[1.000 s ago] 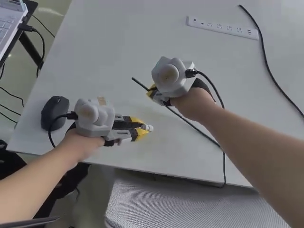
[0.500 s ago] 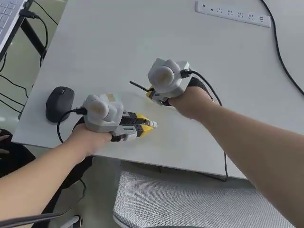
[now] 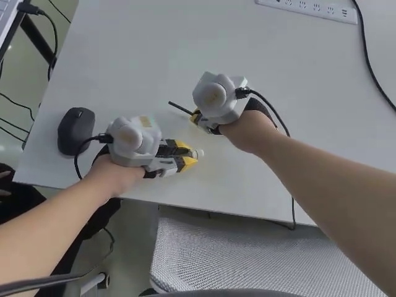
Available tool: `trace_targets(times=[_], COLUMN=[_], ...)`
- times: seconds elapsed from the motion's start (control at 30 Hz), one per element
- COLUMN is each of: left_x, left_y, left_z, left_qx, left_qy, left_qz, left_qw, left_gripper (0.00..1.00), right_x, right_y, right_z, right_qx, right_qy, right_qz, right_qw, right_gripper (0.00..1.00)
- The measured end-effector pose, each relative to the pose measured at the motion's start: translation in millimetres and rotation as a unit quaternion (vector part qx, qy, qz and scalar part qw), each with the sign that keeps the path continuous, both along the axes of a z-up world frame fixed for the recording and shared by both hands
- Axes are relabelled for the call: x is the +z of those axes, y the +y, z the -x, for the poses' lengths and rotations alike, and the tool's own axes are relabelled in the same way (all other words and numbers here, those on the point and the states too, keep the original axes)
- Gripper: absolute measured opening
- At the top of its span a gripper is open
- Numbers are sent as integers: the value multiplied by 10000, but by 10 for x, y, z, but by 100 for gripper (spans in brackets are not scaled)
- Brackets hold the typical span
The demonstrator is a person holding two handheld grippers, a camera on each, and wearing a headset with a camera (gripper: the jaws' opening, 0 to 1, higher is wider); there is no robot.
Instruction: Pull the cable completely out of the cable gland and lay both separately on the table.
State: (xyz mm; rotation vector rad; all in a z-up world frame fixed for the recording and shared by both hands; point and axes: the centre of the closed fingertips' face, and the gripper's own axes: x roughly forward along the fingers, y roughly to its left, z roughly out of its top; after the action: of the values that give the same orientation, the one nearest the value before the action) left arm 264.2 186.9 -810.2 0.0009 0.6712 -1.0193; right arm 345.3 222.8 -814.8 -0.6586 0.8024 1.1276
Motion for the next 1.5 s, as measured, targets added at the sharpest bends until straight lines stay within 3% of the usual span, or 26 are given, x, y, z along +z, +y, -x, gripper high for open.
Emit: trace_targets(times=[0.23, 0.87, 1.0, 1.27, 1.5], left_x=[-6, -20, -16, 0, 72], left_y=[5, 10, 11, 11, 19], left_z=[-3, -32, -43, -49, -8], left_qx=[-48, -25, 12, 94, 258], left_qy=[-96, -61, -77, -92, -106], left_qz=[-135, -263, -285, -334, -292], left_qw=[9999, 9996, 9996, 9994, 9992], left_gripper=[16, 16, 20, 25, 32], right_x=[-38, -43, -38, 211, 570], right_y=[-51, -51, -63, -160, -308], right_z=[-22, -18, -42, -88, -134], right_qx=[-45, -31, -112, -330, -500], right_qy=[2, 42, 12, -32, -136], right_qz=[45, 38, 51, -280, -679], right_qw=[10000, 10000, 9999, 9991, 9963], right_gripper=[0, 5, 6, 11, 17])
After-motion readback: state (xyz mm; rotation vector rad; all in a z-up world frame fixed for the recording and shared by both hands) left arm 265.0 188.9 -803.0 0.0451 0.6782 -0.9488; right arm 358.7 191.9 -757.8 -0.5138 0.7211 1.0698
